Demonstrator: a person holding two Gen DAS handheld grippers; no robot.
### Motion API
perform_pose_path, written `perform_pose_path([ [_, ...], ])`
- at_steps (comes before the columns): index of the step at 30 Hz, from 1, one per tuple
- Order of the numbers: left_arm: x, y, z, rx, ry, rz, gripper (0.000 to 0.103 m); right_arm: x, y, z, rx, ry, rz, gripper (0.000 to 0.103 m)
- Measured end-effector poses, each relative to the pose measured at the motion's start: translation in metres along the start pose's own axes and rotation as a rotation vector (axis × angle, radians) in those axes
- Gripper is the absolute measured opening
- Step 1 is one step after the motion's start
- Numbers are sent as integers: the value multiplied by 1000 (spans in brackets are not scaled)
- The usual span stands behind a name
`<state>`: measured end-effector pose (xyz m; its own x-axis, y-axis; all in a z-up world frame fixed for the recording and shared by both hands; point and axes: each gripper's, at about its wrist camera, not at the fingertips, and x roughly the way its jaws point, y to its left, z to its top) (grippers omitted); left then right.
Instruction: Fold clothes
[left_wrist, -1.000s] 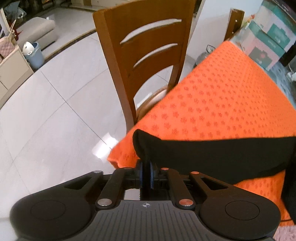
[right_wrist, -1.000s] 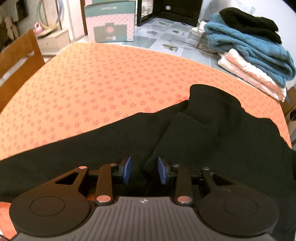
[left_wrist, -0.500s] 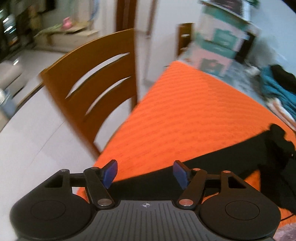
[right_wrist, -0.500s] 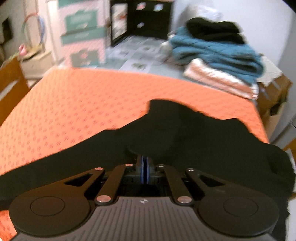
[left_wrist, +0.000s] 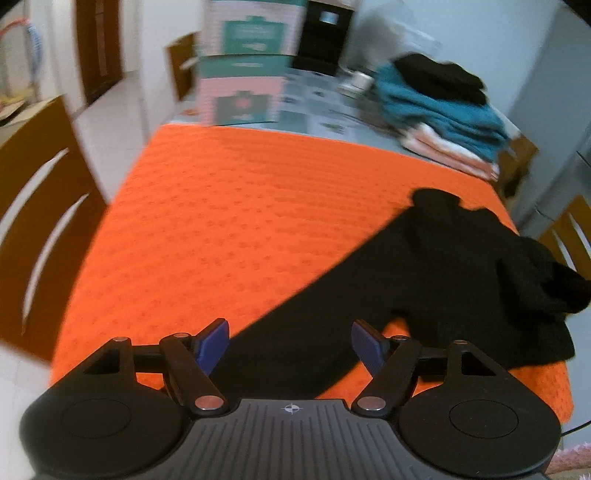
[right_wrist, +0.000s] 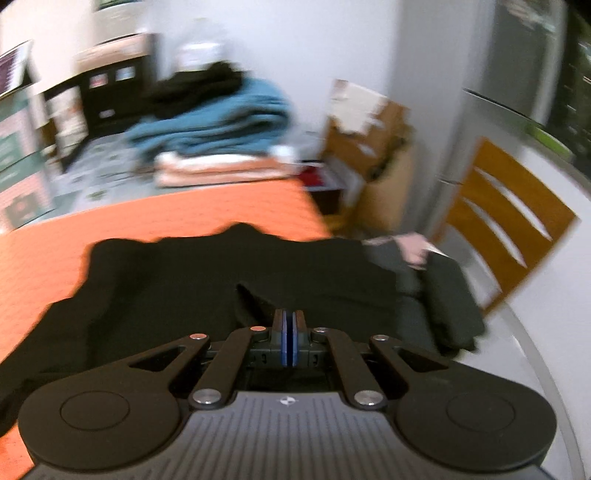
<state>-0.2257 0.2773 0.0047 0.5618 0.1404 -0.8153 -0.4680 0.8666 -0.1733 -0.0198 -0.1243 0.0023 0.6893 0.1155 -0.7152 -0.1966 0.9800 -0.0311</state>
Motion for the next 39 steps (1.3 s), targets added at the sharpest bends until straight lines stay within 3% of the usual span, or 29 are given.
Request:
perform_pose_path([
  [12, 60, -90, 18, 140, 118, -169, 75, -38, -162, -49, 193, 49, -314, 3],
  [25, 91, -146, 22, 197, 176, -218, 75, -80, -277, -140, 336, 161, -631, 3],
  [30, 94, -157, 24, 191, 173, -194, 75, -70, -301, -166, 440, 232, -599, 4],
  [32, 95, -158, 27, 179, 164, -175, 75, -64, -300, -166, 447, 219, -557, 9],
  [39, 105, -148, 46, 75, 114, -120, 75, -11, -280, -119, 396, 177, -353, 16],
])
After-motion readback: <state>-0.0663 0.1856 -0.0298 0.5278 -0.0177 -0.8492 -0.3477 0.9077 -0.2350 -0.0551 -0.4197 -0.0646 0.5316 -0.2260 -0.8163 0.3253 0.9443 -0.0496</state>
